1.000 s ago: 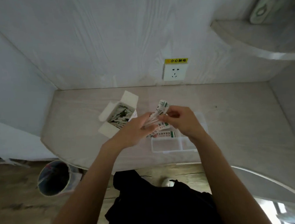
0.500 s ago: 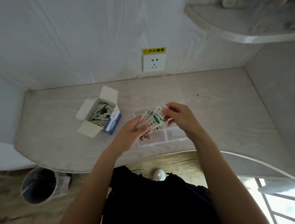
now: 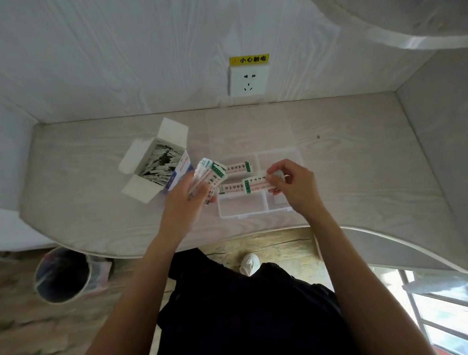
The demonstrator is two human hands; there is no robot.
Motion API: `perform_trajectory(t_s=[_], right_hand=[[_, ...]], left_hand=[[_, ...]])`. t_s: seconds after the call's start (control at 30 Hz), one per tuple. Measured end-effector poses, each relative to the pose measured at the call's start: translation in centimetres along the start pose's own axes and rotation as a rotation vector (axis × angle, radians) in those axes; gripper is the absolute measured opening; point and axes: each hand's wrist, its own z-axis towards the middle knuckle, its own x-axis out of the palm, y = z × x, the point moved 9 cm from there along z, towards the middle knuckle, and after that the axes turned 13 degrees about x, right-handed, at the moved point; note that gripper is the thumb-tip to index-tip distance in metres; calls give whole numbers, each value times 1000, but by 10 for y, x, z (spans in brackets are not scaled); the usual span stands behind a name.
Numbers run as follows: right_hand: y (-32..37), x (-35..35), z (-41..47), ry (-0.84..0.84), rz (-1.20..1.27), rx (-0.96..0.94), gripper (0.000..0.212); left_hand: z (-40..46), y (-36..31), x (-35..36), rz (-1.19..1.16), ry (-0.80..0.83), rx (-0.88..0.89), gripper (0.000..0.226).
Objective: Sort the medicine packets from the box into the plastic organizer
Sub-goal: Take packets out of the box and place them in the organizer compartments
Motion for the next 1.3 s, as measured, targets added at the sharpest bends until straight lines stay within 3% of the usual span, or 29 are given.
perform_trajectory(t_s=[0.1, 0.33, 0.53, 0.83, 0.93, 1.07, 1.3], right_hand=[[-2, 28, -5, -3, -218, -39, 4], [12, 57, -10, 96, -597, -185, 10], [9, 68, -16, 176, -732, -240, 16], [23, 103, -27, 186, -1260, -507, 22], [24, 106, -29, 218, -1312, -537, 20], [33, 102, -34, 119, -1332, -619, 21], [27, 112, -34, 211, -1355, -588, 33]], left_hand=[[-10, 18, 9, 73, 6, -50, 29], [-20, 48, 3, 141, -52, -190, 29], [-18, 47, 7, 177, -60, -181, 26], [-16, 44, 10, 146, -48, -158, 22], [-16, 44, 8, 128, -49, -146, 22], [-16, 41, 6, 106, -59, -140, 20], [-18, 40, 6, 128, -57, -137, 21]])
